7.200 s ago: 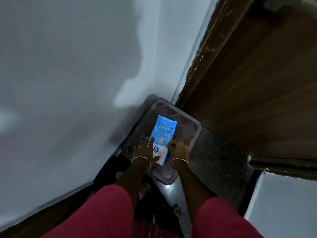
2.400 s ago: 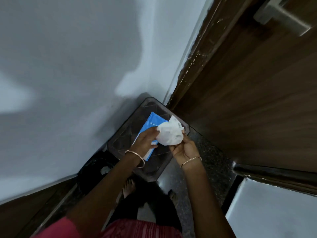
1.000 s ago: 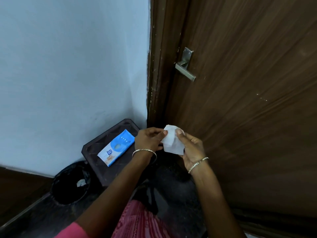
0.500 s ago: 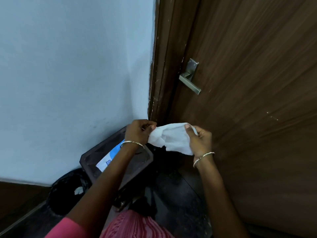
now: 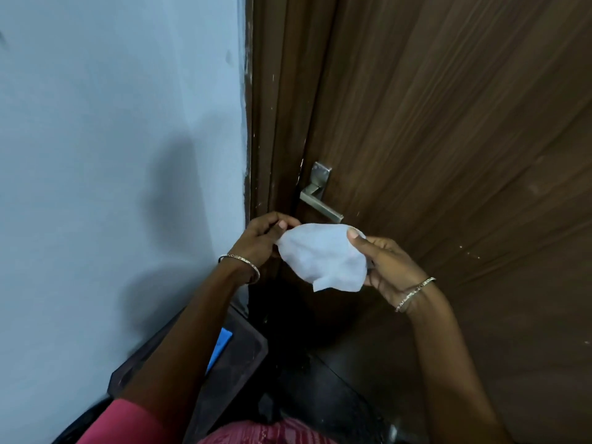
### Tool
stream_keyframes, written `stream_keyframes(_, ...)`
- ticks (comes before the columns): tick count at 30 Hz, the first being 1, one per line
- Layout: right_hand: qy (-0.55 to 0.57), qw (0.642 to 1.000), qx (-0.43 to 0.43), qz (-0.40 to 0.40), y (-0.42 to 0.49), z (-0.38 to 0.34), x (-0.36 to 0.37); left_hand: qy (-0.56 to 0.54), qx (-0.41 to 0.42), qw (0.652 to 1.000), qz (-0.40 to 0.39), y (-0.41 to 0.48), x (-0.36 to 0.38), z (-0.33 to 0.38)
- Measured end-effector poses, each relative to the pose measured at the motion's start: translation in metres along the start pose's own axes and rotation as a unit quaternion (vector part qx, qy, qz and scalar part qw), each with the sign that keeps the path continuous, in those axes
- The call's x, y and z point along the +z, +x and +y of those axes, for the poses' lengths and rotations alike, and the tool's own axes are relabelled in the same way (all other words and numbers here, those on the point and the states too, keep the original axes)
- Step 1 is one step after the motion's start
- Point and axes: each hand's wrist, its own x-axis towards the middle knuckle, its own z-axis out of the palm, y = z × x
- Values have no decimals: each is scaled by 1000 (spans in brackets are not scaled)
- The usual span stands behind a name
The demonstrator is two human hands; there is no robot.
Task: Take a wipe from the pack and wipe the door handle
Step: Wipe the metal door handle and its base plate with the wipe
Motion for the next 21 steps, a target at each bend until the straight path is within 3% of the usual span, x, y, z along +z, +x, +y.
stream_keyframes(4,68,997,6,-29,10,-13,9,-83,-30,995,-52,14,7,11)
stream_keyframes(8,68,995,-35,-64,21,-13,33,-127,-35,983,-125,23,11,18)
stream_keyframes(11,-18,992,-118,48,30,-15,38,-134,-26,984,-113,30,5,23)
stream_keyframes(12,-92,976,-152,125,34,-19,34,-130,-24,987,-88,32,1,23)
stream_keyframes(14,-227,908,-208,284,41,-27,22,-105,-31,994,-28,39,-8,20)
stream_keyframes(16,-252,852,-259,378,47,-35,15,-77,-59,995,11,46,-15,14)
stream_keyframes(18,-256,826,-306,398,57,-38,17,-71,-97,992,28,50,-15,7)
stream_keyframes(21,-358,813,-308,340,81,-28,26,-77,-155,985,29,56,-3,-2)
